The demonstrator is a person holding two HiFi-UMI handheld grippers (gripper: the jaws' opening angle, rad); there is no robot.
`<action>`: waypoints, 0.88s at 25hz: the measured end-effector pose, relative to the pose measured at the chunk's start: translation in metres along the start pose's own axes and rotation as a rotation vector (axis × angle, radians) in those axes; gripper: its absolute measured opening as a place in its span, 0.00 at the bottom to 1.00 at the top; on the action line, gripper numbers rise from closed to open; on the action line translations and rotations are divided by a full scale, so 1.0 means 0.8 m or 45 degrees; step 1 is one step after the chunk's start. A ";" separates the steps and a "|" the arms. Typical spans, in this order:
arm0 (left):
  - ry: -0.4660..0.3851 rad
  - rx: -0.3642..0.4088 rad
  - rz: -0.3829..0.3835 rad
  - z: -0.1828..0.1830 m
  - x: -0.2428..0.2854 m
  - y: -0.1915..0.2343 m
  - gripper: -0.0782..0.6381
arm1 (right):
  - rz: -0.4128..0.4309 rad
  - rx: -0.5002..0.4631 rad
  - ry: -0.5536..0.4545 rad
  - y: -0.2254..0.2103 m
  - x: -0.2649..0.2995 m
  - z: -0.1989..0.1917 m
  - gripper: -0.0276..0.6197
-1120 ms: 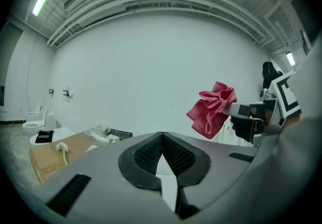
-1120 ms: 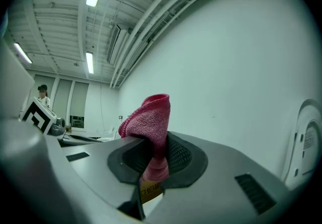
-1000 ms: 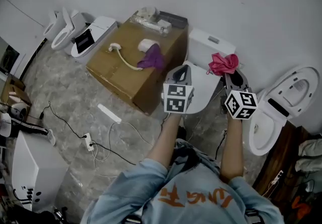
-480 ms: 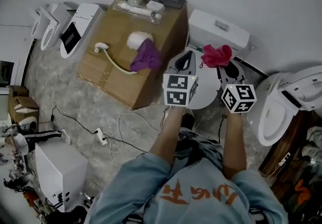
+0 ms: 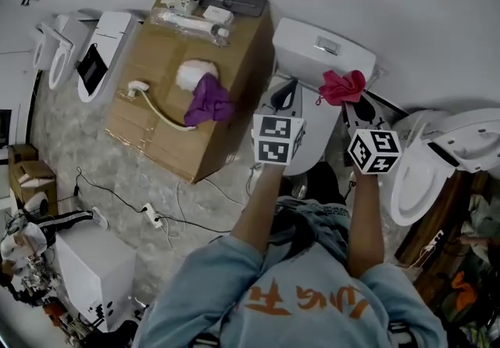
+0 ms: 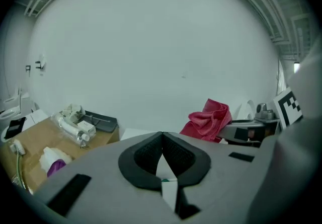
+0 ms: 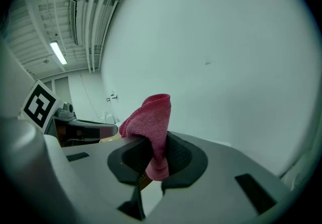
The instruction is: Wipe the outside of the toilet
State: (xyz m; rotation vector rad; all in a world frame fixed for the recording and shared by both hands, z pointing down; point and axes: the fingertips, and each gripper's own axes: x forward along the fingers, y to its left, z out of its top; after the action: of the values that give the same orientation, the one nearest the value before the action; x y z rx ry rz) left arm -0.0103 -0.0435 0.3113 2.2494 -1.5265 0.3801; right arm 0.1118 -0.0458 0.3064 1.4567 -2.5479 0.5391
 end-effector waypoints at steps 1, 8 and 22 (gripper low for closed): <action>-0.001 -0.012 0.019 0.002 0.007 0.002 0.14 | 0.025 -0.012 0.013 -0.003 0.007 0.002 0.15; -0.004 -0.138 0.138 0.008 0.056 0.017 0.14 | 0.204 -0.106 0.109 -0.032 0.078 0.015 0.15; 0.177 -0.181 0.263 -0.004 0.126 0.058 0.14 | 0.454 -0.316 0.252 -0.051 0.228 0.019 0.15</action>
State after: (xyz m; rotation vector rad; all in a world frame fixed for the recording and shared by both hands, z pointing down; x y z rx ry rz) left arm -0.0163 -0.1404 0.3657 1.9227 -1.6615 0.4611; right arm 0.0533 -0.2161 0.3585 0.8307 -2.6094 0.3713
